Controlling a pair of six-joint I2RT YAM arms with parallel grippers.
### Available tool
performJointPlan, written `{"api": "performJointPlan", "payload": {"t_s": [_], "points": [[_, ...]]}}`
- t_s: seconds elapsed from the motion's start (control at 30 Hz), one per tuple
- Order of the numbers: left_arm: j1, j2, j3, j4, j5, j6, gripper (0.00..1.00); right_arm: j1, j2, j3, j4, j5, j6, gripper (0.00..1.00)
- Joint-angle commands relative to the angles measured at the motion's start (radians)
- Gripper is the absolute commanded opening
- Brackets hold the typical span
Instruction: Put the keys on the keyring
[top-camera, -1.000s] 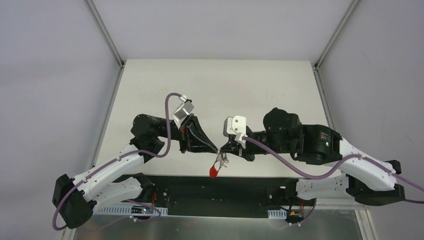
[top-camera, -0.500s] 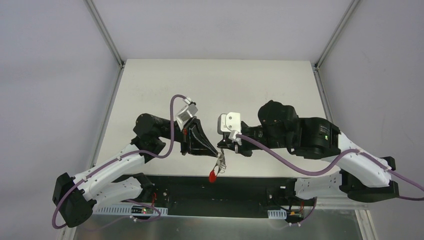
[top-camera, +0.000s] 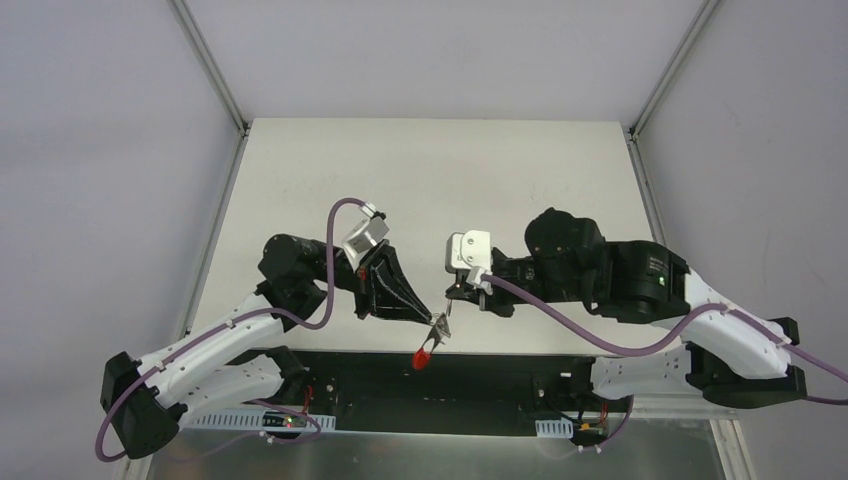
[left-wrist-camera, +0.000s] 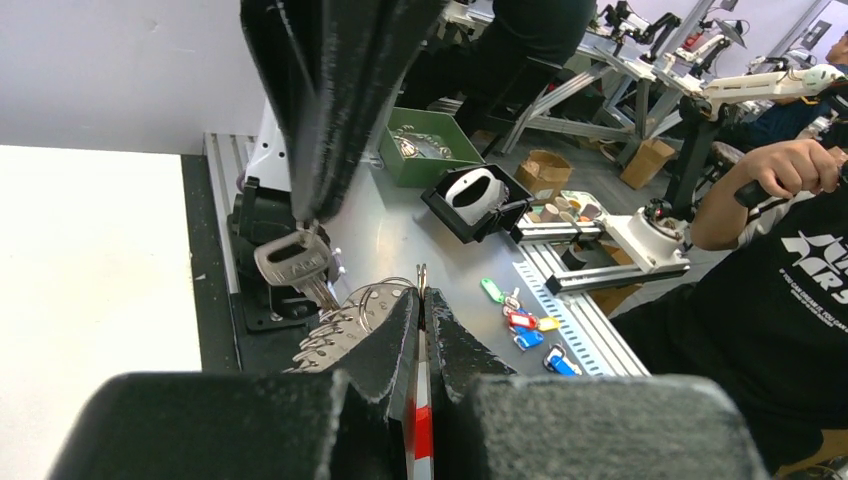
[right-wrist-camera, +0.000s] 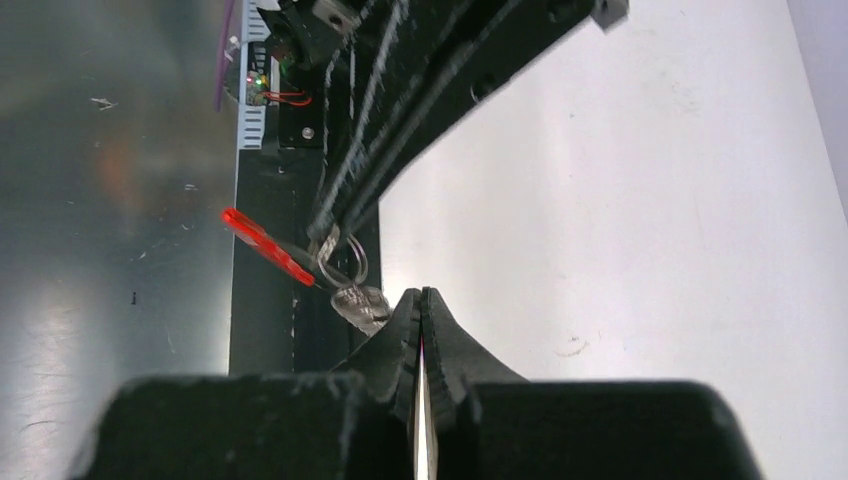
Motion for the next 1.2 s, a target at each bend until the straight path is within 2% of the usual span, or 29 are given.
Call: {"api": "performJointPlan", "payload": {"t_s": [0.0, 0.07, 0.27, 0.37, 0.5, 0.6, 0.77, 0.9, 1.17], "points": [[-0.012, -0.038, 0.033, 0.045, 0.005, 0.042, 0.0, 0.004, -0.085, -0.074, 0.085, 0.084, 0.044, 0.0], [-0.011, -0.053, 0.034, -0.001, -0.024, 0.078, 0.0, 0.004, -0.117, -0.129, 0.137, 0.138, 0.068, 0.0], [-0.012, -0.112, 0.077, -0.303, -0.187, 0.239, 0.0, -0.027, -0.167, -0.283, 0.242, 0.318, 0.185, 0.0], [-0.012, -0.121, 0.109, -0.434, -0.256, 0.301, 0.0, -0.095, -0.174, -0.363, 0.279, 0.315, 0.269, 0.0], [-0.012, -0.098, 0.135, -0.516, -0.291, 0.324, 0.0, -0.262, -0.172, -0.495, 0.345, 0.24, 0.403, 0.0], [-0.012, -0.082, 0.14, -0.55, -0.301, 0.338, 0.0, -0.387, -0.149, -0.574, 0.381, 0.175, 0.501, 0.0], [-0.012, -0.085, 0.12, -0.558, -0.338, 0.356, 0.0, -0.515, -0.08, -0.705, 0.455, 0.123, 0.656, 0.0], [-0.012, -0.092, 0.107, -0.556, -0.356, 0.366, 0.0, -0.562, -0.01, -0.782, 0.517, 0.068, 0.729, 0.0], [-0.011, -0.088, 0.067, -0.495, -0.394, 0.353, 0.0, -0.578, 0.127, -0.869, 0.625, 0.072, 0.808, 0.0]]}}
